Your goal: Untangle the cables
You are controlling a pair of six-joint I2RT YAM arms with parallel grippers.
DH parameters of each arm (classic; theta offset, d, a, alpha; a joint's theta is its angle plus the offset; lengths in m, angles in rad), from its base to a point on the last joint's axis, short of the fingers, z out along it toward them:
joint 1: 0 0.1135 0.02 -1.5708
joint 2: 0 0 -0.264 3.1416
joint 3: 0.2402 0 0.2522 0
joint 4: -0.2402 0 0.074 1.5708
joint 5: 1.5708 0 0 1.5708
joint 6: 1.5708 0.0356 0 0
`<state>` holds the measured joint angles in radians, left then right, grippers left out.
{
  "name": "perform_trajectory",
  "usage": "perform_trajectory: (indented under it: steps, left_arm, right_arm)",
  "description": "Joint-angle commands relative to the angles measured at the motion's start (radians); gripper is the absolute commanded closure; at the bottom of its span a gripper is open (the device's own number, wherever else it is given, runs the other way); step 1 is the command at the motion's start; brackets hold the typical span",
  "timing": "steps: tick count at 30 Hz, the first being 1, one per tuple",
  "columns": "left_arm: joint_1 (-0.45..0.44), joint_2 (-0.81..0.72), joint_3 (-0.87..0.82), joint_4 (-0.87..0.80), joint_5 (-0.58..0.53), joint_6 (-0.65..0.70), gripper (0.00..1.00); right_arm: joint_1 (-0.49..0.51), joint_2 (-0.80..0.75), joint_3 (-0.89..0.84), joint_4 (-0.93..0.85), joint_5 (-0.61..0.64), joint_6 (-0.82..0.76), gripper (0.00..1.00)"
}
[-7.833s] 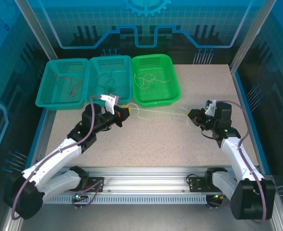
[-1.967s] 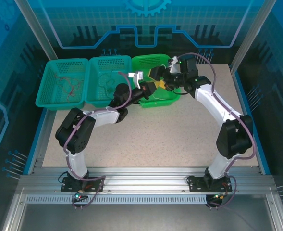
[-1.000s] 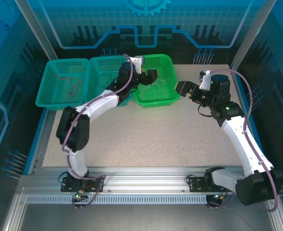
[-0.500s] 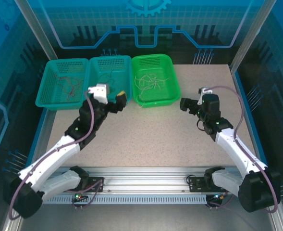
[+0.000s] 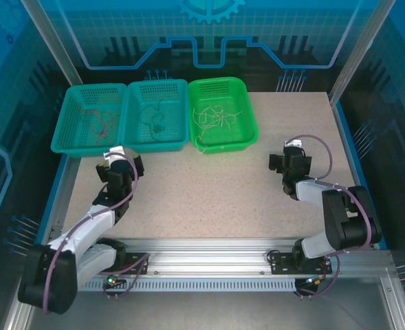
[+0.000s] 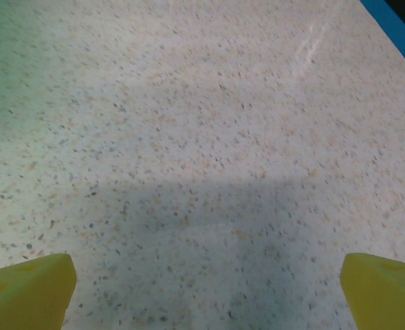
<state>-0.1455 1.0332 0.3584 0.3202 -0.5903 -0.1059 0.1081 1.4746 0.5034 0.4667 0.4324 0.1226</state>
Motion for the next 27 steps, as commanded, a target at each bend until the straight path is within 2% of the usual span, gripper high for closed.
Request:
perform_trajectory:
  steps: [1,2,4,5,6,9,11,12,13,14,27]
  left_arm:
    - [0.064,0.086,-0.062,0.263,0.199,-0.015,0.01]
    - [0.087,0.126,-0.076,0.345,0.252,-0.021,0.01]
    - [0.115,0.218,-0.081,0.467,0.285,-0.011,0.01]
    - [0.124,0.267,-0.07,0.505,0.291,0.01,0.01]
    - [0.133,0.31,-0.066,0.556,0.297,0.024,0.01]
    - [0.162,0.436,-0.036,0.617,0.398,0.029,0.01]
    - [0.155,0.539,-0.03,0.749,0.438,0.069,0.01]
    - [0.153,0.496,-0.001,0.611,0.432,0.051,0.01]
    - [0.148,0.492,0.017,0.562,0.416,0.054,0.01]
    - [0.143,0.52,-0.002,0.652,0.405,0.069,0.01]
    - [0.135,0.516,0.016,0.615,0.434,0.087,0.01]
  right_arm:
    - [-0.013,0.006,-0.078,0.278,-0.203,-0.1,0.0]
    - [-0.013,0.051,-0.112,0.411,-0.219,-0.118,0.0]
    - [-0.022,0.021,-0.084,0.292,-0.202,-0.086,0.0]
    - [-0.023,0.033,-0.091,0.337,-0.204,-0.092,0.0]
    - [-0.023,0.024,-0.085,0.305,-0.204,-0.087,0.0]
    - [-0.013,0.029,-0.091,0.325,-0.179,-0.092,0.0]
    - [-0.014,0.029,-0.089,0.322,-0.182,-0.09,0.0]
    - [-0.014,0.027,-0.089,0.32,-0.182,-0.091,0.0]
    - [-0.013,0.028,-0.09,0.322,-0.182,-0.092,0.0]
    - [-0.014,0.028,-0.089,0.322,-0.181,-0.092,0.0]
    - [-0.013,0.027,-0.091,0.322,-0.184,-0.092,0.0]
